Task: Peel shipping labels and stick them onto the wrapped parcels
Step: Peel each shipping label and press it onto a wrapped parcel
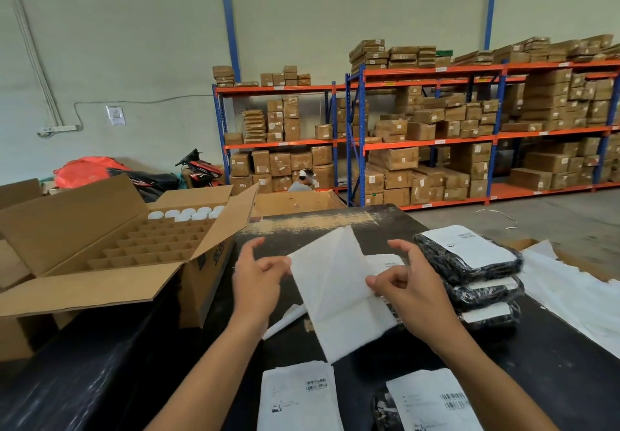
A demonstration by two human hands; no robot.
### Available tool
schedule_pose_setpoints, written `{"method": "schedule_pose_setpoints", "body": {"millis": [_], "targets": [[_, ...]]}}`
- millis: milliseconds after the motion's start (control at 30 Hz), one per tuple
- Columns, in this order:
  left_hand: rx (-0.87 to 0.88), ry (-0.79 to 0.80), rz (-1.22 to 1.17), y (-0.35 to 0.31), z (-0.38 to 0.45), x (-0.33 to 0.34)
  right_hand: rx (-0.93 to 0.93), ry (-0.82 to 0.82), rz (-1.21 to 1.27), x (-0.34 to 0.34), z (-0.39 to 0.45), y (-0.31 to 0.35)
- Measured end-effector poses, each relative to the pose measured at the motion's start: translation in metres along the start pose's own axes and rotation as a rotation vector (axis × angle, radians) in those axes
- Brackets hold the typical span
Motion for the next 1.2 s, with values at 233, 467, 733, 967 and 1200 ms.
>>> {"method": "schedule_pose_setpoints", "body": {"millis": [233, 467, 733, 967, 1200], "targets": [[-0.140, -0.224, -0.122, 0.043, 0.019, -0.050, 0.117, -0.015, -0.033, -0.007, -0.004, -0.040], [-0.157, -0.352, -0.094, 0.061, 0.014, -0.077, 0.240, -0.093, -0.051, -0.029, -0.001, -0.078], [-0.064, -0.359, 0.088, 0.048, 0.009, -0.096, 0.274, -0.303, -0.001, -0.066, 0.014, -0.085], [0.037, -0.340, 0.193, 0.036, 0.013, -0.117, 0.117, -0.281, -0.017, -0.053, 0.033, -0.040], [0.087, -0.320, 0.148, 0.022, 0.013, -0.129, 0.003, -0.035, -0.077, 0.016, 0.060, -0.001]]}}
Point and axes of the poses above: each hand's wrist, its own z-axis towards the middle knuckle, its own x-axis out of the palm, y = z × x, the point moved 10 cm from there along z, towards the middle knuckle, and after that the axes turned 8 degrees about -z, right-handed, at the moved point
